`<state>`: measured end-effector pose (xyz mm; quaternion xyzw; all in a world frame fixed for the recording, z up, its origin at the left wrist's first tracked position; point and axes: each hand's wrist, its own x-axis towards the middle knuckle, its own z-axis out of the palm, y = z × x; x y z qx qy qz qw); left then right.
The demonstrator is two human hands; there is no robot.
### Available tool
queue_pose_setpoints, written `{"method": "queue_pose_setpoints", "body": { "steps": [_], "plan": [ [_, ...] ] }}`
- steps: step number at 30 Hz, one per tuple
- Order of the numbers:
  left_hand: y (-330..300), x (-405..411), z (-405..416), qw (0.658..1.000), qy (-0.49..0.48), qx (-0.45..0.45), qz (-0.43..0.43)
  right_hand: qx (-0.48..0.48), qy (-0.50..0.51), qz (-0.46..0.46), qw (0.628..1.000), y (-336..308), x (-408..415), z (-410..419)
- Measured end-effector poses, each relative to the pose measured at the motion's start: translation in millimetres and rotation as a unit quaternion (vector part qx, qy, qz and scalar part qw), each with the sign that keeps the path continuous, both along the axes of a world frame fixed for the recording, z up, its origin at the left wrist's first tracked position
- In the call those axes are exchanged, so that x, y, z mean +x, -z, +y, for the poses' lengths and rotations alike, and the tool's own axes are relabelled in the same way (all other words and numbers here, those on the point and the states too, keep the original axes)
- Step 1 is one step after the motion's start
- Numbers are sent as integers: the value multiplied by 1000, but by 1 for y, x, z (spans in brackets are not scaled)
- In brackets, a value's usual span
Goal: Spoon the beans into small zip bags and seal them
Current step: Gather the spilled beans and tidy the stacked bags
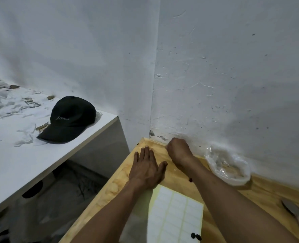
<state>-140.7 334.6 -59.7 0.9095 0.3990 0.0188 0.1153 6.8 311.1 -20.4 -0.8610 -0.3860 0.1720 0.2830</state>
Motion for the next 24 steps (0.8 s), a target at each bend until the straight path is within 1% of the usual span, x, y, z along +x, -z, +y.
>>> {"method": "queue_pose_setpoints", "body": {
  "steps": [1, 2, 3, 4, 5, 8, 9, 12, 15, 17, 20, 22, 23, 24],
  "plan": [
    [0, 0, 1, 1000, 1, 1, -2, 32, 17, 101, 994, -5, 3, -9],
    [-1, -1, 1, 1000, 3, 0, -3, 65, 38, 203, 976, -12, 5, -20],
    [-2, -1, 0, 1000, 4, -2, -4, 92, 62, 282, 953, -18, 8, -32],
    [-2, -2, 0, 1000, 5, -4, -6, 106, 85, 322, 937, -24, 12, -43],
    [-2, -2, -1, 1000, 6, -6, -8, 104, 102, 334, 931, -30, 14, -55],
    [-4, -3, -2, 1000, 8, -6, -9, 76, 108, 298, 945, -35, 12, -87],
    [-5, -3, -2, 1000, 8, -5, -9, 67, 94, 267, 957, -34, 8, -98],
    [-6, -4, -4, 1000, 11, -6, -14, 27, 30, 115, 992, -29, -9, -130],
    [-7, -6, -5, 1000, 12, -3, -17, 7, 34, 14, 999, -18, -15, -146],
    [-7, -6, -6, 1000, 12, 0, -16, 6, 31, -24, 999, -12, -15, -150],
    [-6, -6, -6, 1000, 11, -1, -28, 28, 38, -38, 998, -8, -20, -153],
    [-6, -8, -5, 999, 8, -7, -42, 32, 44, -29, 998, -9, -24, -154],
    [-5, -7, -4, 999, 9, -10, -52, 37, 50, 4, 998, -11, -25, -155],
    [-5, -5, -2, 998, 9, -14, -58, 55, 67, 70, 994, -12, -25, -157]
  ]
}}
